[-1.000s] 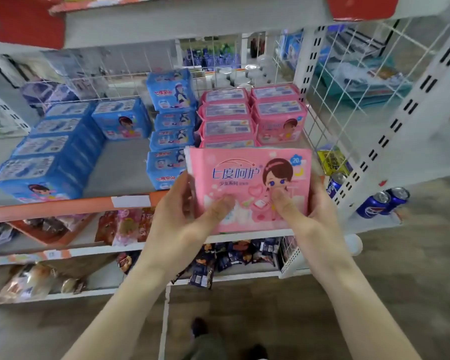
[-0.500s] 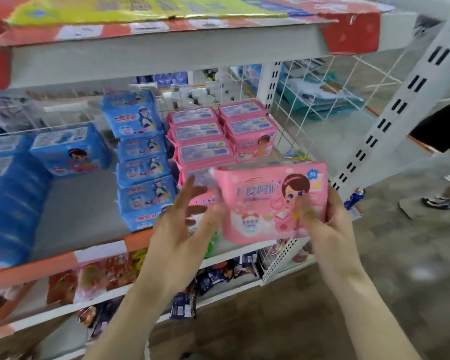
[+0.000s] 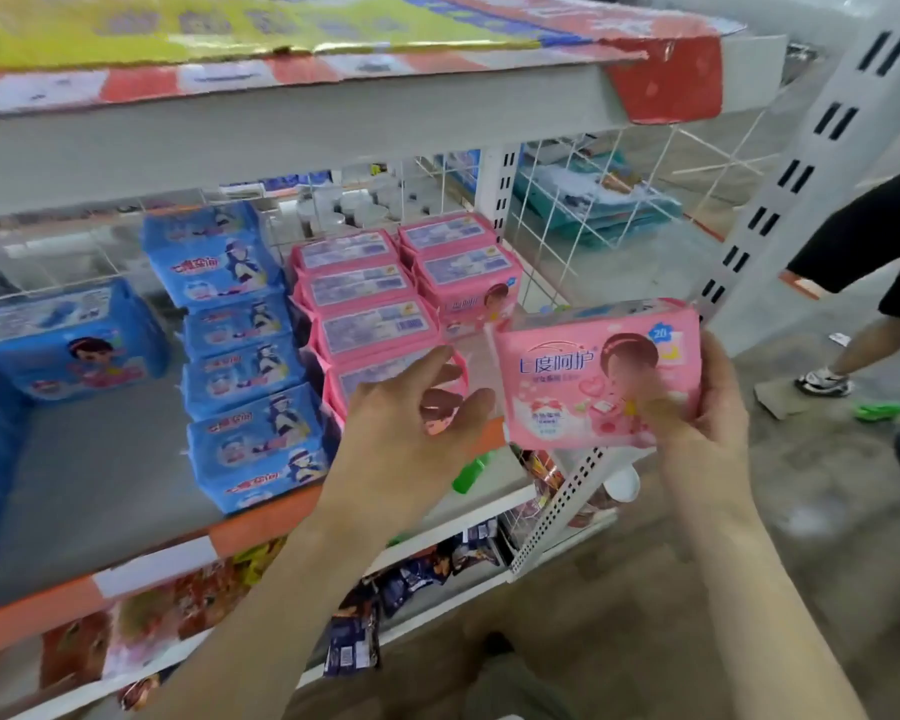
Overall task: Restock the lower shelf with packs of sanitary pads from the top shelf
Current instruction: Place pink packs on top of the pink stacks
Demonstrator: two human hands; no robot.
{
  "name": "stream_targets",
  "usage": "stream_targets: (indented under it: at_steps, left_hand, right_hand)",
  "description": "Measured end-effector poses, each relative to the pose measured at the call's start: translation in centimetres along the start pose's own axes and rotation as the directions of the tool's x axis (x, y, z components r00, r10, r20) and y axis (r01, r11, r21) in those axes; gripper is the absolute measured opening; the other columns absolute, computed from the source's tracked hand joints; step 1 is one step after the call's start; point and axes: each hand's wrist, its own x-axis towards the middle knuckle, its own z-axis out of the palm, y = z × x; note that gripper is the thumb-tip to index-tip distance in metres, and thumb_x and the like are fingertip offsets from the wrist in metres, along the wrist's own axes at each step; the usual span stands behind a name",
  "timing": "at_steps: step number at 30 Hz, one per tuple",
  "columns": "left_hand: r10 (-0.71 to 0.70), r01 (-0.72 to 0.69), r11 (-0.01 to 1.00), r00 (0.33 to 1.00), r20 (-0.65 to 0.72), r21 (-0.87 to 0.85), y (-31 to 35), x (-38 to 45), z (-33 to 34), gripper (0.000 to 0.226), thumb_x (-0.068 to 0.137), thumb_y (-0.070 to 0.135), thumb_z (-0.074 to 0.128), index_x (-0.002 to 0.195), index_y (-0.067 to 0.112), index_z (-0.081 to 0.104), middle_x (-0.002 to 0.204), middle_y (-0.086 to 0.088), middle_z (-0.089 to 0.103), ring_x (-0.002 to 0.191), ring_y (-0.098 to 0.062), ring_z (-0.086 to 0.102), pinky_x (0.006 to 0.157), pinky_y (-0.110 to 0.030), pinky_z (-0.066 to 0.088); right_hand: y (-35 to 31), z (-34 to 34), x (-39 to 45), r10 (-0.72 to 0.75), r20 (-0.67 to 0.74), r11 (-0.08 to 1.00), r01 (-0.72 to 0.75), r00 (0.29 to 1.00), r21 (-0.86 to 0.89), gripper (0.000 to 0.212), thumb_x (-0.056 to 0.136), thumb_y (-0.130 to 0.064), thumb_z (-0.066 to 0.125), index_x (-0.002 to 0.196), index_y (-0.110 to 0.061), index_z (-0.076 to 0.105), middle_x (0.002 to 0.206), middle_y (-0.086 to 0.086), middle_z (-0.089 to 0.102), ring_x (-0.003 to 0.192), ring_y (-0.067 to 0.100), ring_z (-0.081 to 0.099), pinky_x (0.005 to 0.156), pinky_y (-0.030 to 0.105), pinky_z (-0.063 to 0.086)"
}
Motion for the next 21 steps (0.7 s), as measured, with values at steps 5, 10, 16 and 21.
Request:
stream_targets:
  at_steps: [5,10,16,21]
  left_hand:
    - [-0.069,0.068,0.997,0.997,0.032,0.024,0.2,4.4,2.0,0.034,0.09,0.034,0.072,0.123,0.025,0.068,0.102,0.021,0.071,0.081,0.013,0.067,0.071,-0.009,0.054]
    - [-0.181,0.182,0.983,0.983,-0.043,0.017,0.9,8.6,3.2,0.02,0.09,0.047,0.068,0.082,0.03,0.074,0.071,0.014,0.074,0.06,0.0,0.066,0.053,-0.015,0.05]
    - [-0.378,0.378,0.926,0.92,-0.098,-0.021,1.1,12.1,3.8,0.027,0.089,0.043,0.071,0.064,0.034,0.074,0.075,-0.004,0.076,0.088,-0.04,0.073,0.084,-0.054,0.06]
    - [-0.349,0.343,0.922,0.937,-0.001,0.177,-0.4,14.3,5.4,0.031,0.09,0.031,0.073,0.085,0.001,0.074,0.074,-0.023,0.071,0.059,-0.02,0.062,0.056,-0.036,0.052]
  right_hand:
    - [0.2,0.5,3.4,-0.007,0.108,1.0,0.005,0.994,0.019,0.043,0.098,0.0,0.056,0.136,-0.017,0.047,0.117,0.002,0.068,0.096,0.006,0.071,0.072,0.023,0.059]
    - [1.3,1.8,7.9,0.054,0.21,0.998,-0.056,0.976,0.006,0.045,0.096,-0.004,0.061,0.139,-0.013,0.048,0.123,0.005,0.068,0.102,0.014,0.072,0.077,0.03,0.061]
    - [4.2,2.5,12.6,0.141,0.321,0.989,-0.117,0.936,-0.092,0.049,0.096,0.003,0.059,0.141,-0.014,0.048,0.117,-0.004,0.069,0.102,0.006,0.067,0.088,0.024,0.057]
    - [7.0,3.6,15.4,0.093,0.317,0.964,-0.006,0.944,-0.266,0.054,0.089,0.007,0.059,0.134,-0.022,0.054,0.106,-0.026,0.06,0.092,-0.021,0.056,0.074,0.003,0.045]
